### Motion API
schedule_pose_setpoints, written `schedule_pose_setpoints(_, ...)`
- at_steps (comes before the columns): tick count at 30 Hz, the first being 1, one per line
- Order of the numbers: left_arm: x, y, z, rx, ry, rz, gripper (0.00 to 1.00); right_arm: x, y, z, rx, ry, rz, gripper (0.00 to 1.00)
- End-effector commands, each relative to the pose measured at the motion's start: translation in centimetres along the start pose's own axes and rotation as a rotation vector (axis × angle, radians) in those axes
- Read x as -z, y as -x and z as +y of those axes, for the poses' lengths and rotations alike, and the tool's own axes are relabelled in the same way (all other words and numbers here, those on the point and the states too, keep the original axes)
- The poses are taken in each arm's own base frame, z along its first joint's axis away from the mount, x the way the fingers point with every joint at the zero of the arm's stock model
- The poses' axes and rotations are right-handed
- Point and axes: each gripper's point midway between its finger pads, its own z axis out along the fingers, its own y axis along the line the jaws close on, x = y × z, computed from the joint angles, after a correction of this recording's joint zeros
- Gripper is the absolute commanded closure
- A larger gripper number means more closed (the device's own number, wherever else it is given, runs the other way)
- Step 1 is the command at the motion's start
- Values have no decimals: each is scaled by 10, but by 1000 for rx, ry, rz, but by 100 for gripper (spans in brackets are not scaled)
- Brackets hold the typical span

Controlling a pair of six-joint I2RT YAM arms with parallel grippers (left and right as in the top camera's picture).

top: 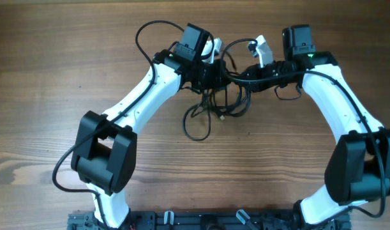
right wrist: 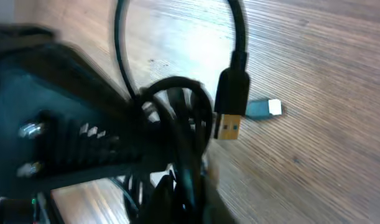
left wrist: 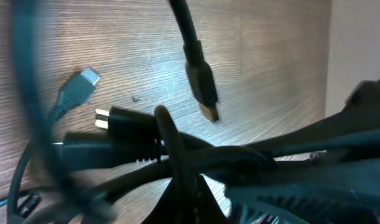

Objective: Untangle cables

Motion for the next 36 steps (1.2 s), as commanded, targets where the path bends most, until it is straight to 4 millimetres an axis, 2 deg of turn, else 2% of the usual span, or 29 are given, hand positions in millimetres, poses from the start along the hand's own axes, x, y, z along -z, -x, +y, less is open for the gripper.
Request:
schedule_pose_setpoints(1, 18, 11, -1, -13, -15, -39, 96, 4, 3, -20, -134, -84, -10, 96)
schedule_pose_setpoints(2, 22, 17, 17, 29, 57, -68, 96, 10, 6, -13, -127, -53, -27, 96)
schedule_pose_setpoints(5, 40, 26, 74, 183, 292, -147, 96, 58, 24, 18, -70, 7, -150, 96)
schedule_pose_setpoints(6, 46, 26, 87, 221, 342, -159, 96, 72, 27, 25, -57, 7, -181, 96)
schedule_pose_setpoints(8, 55, 26, 103, 252, 388, -163, 96, 97, 30, 37, -62, 21, -237, 96)
schedule_pose_setpoints(10, 65, 24, 121, 292, 443, -165, 96, 122, 32, 53, -60, 107, -290, 96)
schedule_pose_setpoints(13, 80, 17, 145, 340, 538, -157, 96, 154, 34, 64, -78, 287, -363, 96)
schedule_pose_setpoints(16, 91, 11, 160, 371, 593, -149, 96, 193, 37, 65, -61, 427, -464, 96)
schedule_pose_setpoints(17, 93, 11, 163, 379, 596, -150, 96, 201, 36, 52, -88, 396, -489, 96)
schedule_pose_setpoints(20, 96, 12, 166, 389, 599, -152, 96, 195, 28, -20, -326, 41, -477, 96)
schedule_pose_setpoints(21, 96, 12, 167, 392, 600, -153, 96, 192, 14, -58, -440, -186, -448, 95)
schedule_pose_setpoints(22, 96, 12, 167, 392, 599, -153, 96, 190, 2, -79, -503, -338, -414, 96)
schedule_pose_setpoints(24, 93, 11, 162, 388, 577, -141, 96, 169, 8, -61, -429, -326, -362, 96)
schedule_pose_setpoints(26, 85, 11, 150, 317, 501, -103, 96, 147, 19, -32, -284, -265, -323, 89)
schedule_pose_setpoints(27, 79, 12, 138, 258, 427, -74, 96, 135, 23, -17, -214, -240, -304, 78)
schedule_pose_setpoints(28, 70, 13, 114, 148, 288, -33, 96, 126, 27, -6, -178, -220, -295, 63)
schedule_pose_setpoints(29, 65, 13, 93, 54, 167, -5, 96, 123, 30, -2, -164, -209, -296, 52)
schedule_pose_setpoints(30, 63, 11, 75, -21, 64, 15, 96, 121, 33, 3, -149, -186, -301, 47)
schedule_pose_setpoints(32, 63, 10, 56, -101, -46, 29, 96, 119, 37, 17, -127, -105, -310, 46)
schedule_pose_setpoints(36, 62, 10, 44, -123, -105, 30, 96, 110, 40, 29, -114, 4, -296, 46)
